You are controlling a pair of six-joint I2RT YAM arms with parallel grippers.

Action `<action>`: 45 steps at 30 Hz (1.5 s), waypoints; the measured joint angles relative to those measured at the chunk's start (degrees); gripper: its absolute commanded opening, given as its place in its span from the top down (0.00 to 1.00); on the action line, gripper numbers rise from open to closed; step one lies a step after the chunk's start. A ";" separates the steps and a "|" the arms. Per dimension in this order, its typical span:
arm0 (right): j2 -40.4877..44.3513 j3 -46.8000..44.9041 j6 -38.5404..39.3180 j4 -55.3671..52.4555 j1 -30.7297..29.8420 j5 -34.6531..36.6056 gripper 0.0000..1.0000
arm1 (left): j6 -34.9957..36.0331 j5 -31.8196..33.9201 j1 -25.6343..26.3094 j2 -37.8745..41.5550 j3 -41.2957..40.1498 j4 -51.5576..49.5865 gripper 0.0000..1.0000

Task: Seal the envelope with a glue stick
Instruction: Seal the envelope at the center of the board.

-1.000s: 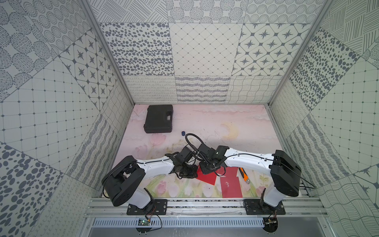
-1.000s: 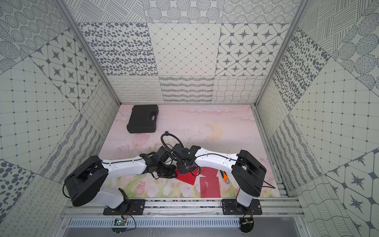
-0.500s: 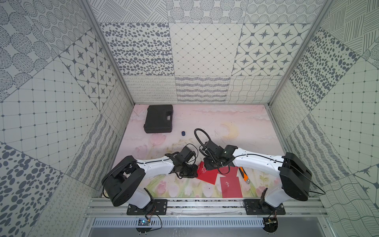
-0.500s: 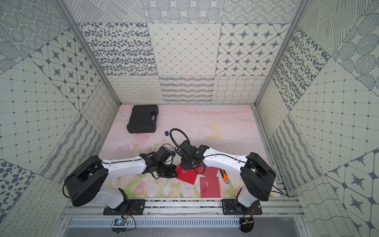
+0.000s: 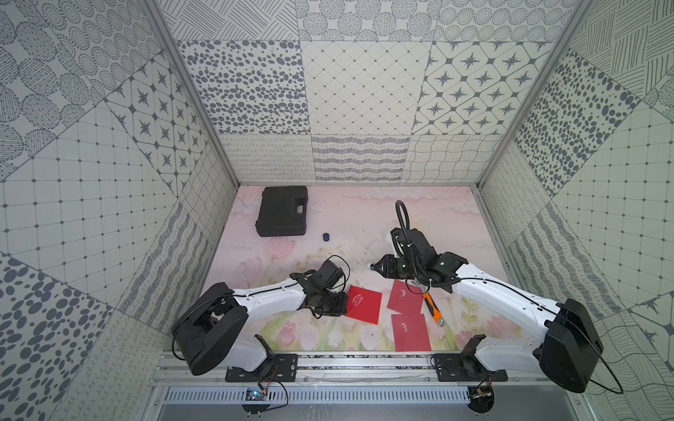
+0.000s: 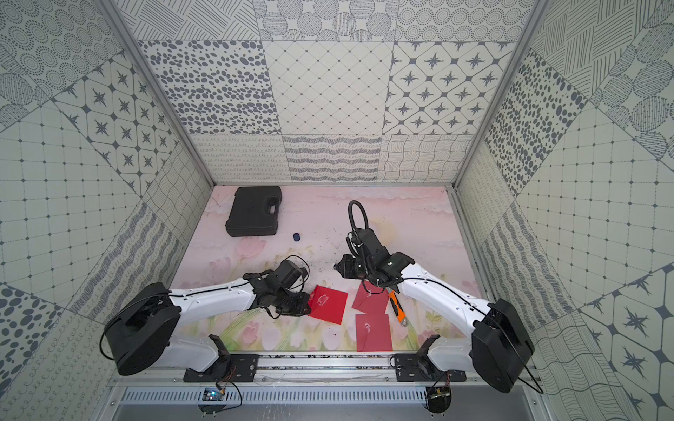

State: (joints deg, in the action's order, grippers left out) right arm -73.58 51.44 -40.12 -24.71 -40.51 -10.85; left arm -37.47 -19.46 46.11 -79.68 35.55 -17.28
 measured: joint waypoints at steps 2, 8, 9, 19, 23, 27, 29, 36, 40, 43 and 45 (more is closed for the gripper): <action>0.72 -0.37 0.07 0.11 0.85 -0.70 1.00 | -0.13 0.81 -0.02 1.44 0.00 -1.27 0.76; 1.36 -0.85 0.81 0.11 3.02 -2.43 1.00 | -0.98 2.01 -0.04 4.72 0.04 -3.74 0.50; 1.38 -0.87 0.96 0.11 3.32 -2.67 1.00 | -1.07 2.08 -0.04 5.03 0.24 -4.26 0.50; 4.35 -1.70 2.01 0.02 5.95 -4.13 1.00 | -1.05 1.27 -2.89 3.93 4.20 -6.05 0.50; 5.44 -1.77 2.01 -0.50 6.60 -4.22 1.00 | -1.09 -1.01 -4.39 1.01 5.22 -5.25 0.52; 6.82 -1.86 2.01 -1.25 7.21 -4.20 1.00 | -1.07 -3.28 -4.90 -1.75 6.45 -3.76 0.54; 7.45 -1.97 2.03 -1.62 7.39 -4.15 1.00 | -1.09 -4.42 -4.98 -3.06 6.97 -2.84 0.54; 8.79 -2.10 2.01 -2.69 7.65 -4.15 1.00 | -2.23 -8.70 -5.22 -6.95 7.48 1.38 0.55; 8.83 -2.10 1.99 -2.95 7.76 -4.15 1.00 | -3.13 -10.60 -5.22 -8.90 7.48 3.91 0.55; 8.83 -2.10 1.99 -2.95 7.76 -4.17 1.00 | -3.93 -11.91 -5.22 -10.38 7.37 6.08 0.54; 8.83 -2.10 1.97 -2.95 7.76 -4.17 1.00 | -4.46 -12.72 -5.22 -11.39 7.10 7.61 0.53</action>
State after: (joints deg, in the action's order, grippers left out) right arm -64.75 49.34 -38.15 -27.66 -32.75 -15.03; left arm -41.93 -32.18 40.88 -91.07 42.65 -9.67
